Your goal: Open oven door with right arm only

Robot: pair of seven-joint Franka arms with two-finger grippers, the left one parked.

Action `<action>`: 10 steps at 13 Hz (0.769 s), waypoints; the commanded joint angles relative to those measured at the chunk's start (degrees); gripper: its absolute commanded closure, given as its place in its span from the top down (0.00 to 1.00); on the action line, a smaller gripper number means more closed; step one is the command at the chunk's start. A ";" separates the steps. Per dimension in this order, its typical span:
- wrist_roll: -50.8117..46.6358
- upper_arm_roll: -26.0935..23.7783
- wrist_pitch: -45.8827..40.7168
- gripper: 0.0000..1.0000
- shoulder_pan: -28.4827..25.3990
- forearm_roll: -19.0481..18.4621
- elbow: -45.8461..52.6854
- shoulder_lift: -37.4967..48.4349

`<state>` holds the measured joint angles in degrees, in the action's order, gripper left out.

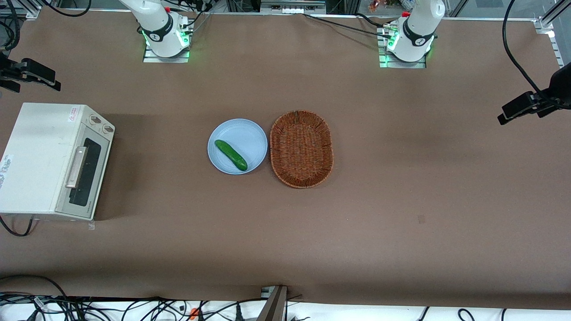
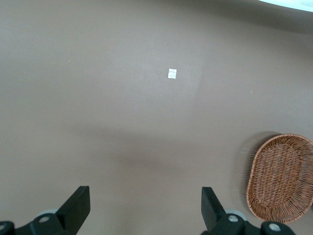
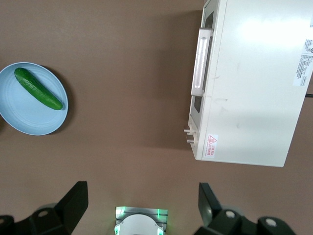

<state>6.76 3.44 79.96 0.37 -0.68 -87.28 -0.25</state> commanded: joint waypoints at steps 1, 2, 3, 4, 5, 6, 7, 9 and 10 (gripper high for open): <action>0.01 -0.62 -0.95 1.00 0.33 -0.90 0.80 -0.37; 0.01 -0.62 -0.95 1.00 0.33 -0.90 0.88 -0.37; 0.09 -0.71 -0.95 1.00 0.33 -0.90 0.80 -0.46; 0.09 -0.71 -0.95 1.00 0.33 -0.90 0.80 -0.46; 0.01 -0.71 -0.95 1.00 0.07 -0.90 0.71 -0.72; -0.26 -0.71 -0.86 1.00 -0.72 -0.99 0.71 -1.33; -0.69 -0.71 -0.95 1.00 -0.98 -1.07 0.53 -1.94; -1.05 -0.71 -0.86 0.98 -1.34 -0.99 0.53 -3.87; -2.79 -0.71 -0.51 0.98 -2.30 -0.99 0.45 -5.01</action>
<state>6.37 2.93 79.80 -0.71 -0.72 -87.42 -3.31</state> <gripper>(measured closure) 0.018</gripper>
